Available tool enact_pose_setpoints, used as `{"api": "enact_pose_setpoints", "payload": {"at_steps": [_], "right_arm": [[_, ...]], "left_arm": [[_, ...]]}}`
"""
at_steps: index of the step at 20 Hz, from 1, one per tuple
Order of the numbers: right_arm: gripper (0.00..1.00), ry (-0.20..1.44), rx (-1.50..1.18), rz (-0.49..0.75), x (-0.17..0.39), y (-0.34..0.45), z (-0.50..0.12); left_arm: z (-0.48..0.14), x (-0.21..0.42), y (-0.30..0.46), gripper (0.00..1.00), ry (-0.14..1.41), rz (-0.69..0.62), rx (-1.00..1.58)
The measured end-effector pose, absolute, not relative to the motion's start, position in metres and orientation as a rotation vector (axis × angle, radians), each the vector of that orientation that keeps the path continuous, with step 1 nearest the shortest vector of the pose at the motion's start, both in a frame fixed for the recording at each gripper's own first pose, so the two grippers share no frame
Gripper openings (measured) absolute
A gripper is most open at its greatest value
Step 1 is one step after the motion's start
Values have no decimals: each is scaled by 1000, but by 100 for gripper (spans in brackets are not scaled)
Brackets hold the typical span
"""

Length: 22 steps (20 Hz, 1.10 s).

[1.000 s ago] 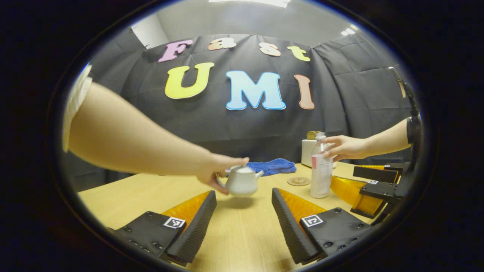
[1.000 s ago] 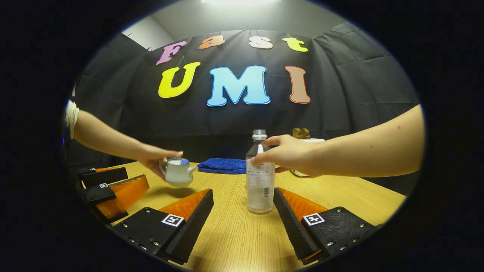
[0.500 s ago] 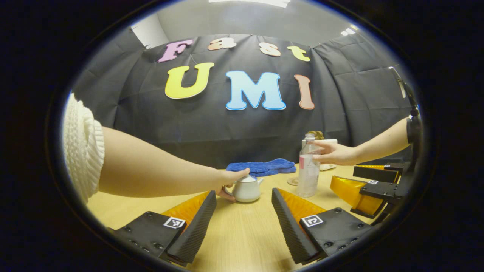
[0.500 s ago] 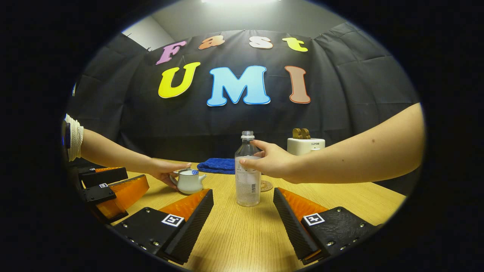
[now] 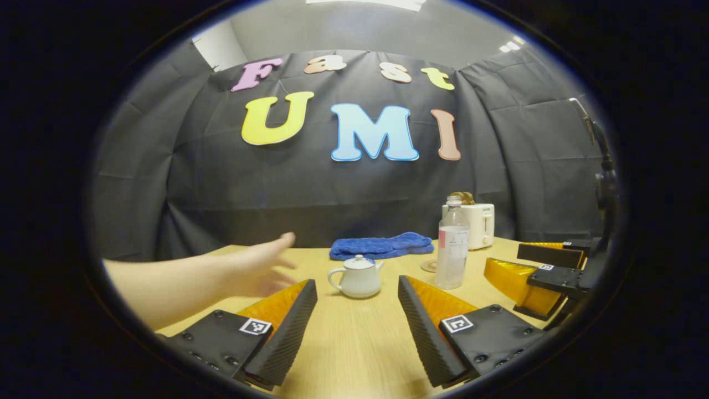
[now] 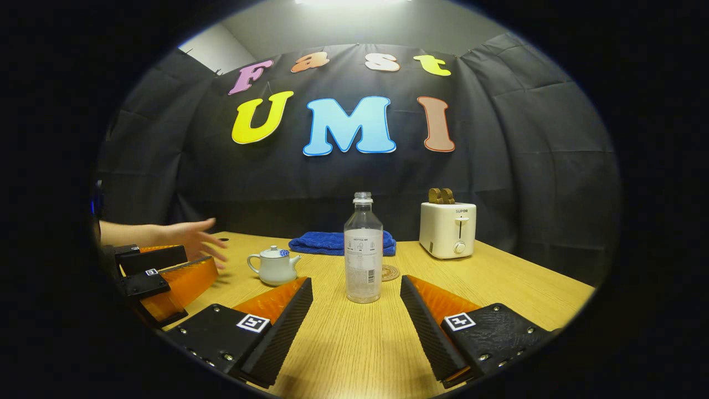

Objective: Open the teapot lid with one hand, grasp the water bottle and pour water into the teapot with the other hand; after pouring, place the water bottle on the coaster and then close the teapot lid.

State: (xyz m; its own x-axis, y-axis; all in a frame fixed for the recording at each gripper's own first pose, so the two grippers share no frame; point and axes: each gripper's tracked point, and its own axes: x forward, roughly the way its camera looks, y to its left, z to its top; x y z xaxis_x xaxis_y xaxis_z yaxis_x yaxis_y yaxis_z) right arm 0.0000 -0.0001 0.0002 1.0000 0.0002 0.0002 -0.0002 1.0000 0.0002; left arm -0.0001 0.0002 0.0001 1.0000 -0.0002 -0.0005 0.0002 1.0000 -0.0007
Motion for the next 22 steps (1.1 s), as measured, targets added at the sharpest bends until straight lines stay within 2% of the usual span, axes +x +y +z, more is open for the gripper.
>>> {"api": "enact_pose_setpoints", "payload": {"at_steps": [11, 17, 22], "right_arm": [[99, 0, 0, 0, -2, 1, 1], [99, 0, -2, 20, 1, -1, 0], [99, 0, -5, 18, 0, 0, 1]], "left_arm": [[-4, 1, -1, 96, 16, 14, 13], [3, 12, -21, 99, -8, -60, -2], [3, 12, -15, 99, -3, -34, -2]]}}
